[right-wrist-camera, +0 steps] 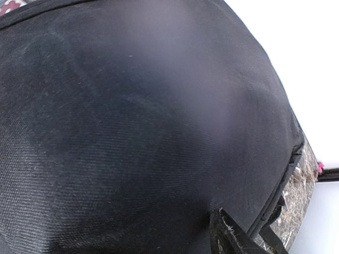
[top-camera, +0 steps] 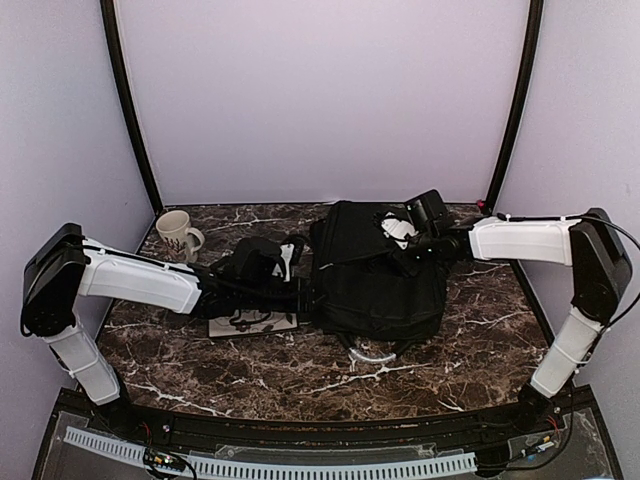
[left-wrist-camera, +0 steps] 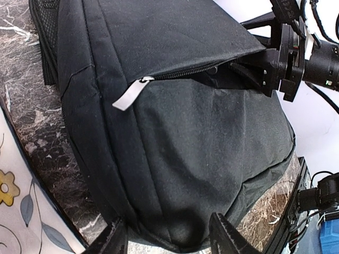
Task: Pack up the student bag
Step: Move the student bag to the center of the board, then hold the student bag at the center of the board.
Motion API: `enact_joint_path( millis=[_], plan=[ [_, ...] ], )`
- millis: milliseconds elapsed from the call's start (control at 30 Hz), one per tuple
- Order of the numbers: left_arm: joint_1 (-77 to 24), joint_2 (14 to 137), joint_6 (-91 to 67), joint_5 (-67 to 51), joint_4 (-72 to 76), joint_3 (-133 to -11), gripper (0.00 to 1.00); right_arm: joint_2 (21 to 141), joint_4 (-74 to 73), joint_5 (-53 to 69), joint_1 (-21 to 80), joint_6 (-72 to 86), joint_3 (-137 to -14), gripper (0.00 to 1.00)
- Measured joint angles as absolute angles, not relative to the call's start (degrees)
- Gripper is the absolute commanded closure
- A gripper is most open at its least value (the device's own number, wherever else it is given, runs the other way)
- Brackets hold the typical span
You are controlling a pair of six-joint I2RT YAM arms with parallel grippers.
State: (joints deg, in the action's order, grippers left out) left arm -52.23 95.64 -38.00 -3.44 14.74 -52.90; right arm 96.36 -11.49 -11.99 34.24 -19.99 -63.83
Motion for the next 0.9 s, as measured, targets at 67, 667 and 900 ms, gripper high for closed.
enact_joint_path(
  millis=[67,667,900],
  plan=[
    [-52.23,95.44,-38.00,-3.44,14.83,-52.51,0.46,96.53,-12.73,-10.94,34.26,-20.51,-64.73,0.39],
    [-50.87,92.88,-37.95,-3.55,14.90,-51.75,0.46,93.71,-33.19,1.41,34.79,-30.20,-76.38,0.34],
    [-50.72,92.86,-37.95,-3.57,14.90,-51.64,0.46,99.72,-34.24,-0.47,36.03,-34.61,-81.47,0.37]
  ],
)
